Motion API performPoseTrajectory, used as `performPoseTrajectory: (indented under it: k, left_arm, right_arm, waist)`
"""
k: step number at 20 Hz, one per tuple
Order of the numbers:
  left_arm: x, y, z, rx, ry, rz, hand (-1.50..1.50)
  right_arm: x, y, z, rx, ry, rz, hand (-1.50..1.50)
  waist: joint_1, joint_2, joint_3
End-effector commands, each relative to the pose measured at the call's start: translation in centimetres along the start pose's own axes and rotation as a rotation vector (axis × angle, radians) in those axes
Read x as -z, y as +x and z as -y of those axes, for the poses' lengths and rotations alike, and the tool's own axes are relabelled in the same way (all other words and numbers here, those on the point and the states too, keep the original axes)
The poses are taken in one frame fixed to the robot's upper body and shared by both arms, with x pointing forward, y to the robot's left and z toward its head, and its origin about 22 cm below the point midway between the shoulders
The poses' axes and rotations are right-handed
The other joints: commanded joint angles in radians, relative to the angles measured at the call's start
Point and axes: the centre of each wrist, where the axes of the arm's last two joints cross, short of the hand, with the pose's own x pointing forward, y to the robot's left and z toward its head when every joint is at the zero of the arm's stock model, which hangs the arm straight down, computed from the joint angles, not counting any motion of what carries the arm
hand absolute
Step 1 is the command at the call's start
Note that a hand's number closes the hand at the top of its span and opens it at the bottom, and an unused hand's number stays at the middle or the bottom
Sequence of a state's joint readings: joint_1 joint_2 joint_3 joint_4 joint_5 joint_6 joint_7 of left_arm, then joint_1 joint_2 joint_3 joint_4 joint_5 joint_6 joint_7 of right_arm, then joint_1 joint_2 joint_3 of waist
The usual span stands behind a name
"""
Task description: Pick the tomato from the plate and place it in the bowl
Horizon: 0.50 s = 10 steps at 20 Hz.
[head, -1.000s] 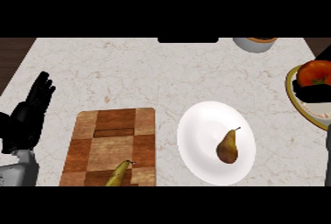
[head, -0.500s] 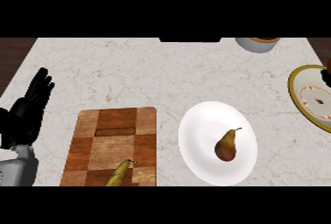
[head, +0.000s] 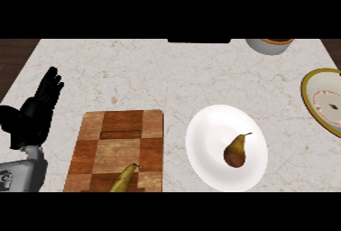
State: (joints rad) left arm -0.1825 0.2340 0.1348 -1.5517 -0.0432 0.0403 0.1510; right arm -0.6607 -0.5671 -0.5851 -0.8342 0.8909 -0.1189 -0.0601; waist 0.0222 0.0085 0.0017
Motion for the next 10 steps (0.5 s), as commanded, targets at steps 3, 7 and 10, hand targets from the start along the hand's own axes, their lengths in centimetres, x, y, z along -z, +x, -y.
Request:
performPoseTrajectory:
  k: [3, 7, 10]
  left_arm:
    - [0.5, 0.5, -0.6, -0.005, -0.018, 0.014, 0.0]
    - [-0.9, 0.3, 0.7, 0.017, -0.021, 0.019, 0.0]
    - [-0.3, -1.0, -0.5, 0.0, -0.023, 0.008, 0.0]
  right_arm:
    - [-0.4, -4.6, -0.9, -0.289, 0.157, -0.156, 1.5]
    - [0.3, -6.3, 0.0, -0.101, 0.236, -0.293, -1.5]
    - [-0.3, -7.5, -0.6, -0.104, 0.292, -0.243, -1.5]
  waist:
    - [0.025, 0.013, -0.001]
    - [0.029, 0.006, 0.002]
    - [0.027, 0.012, 0.002]
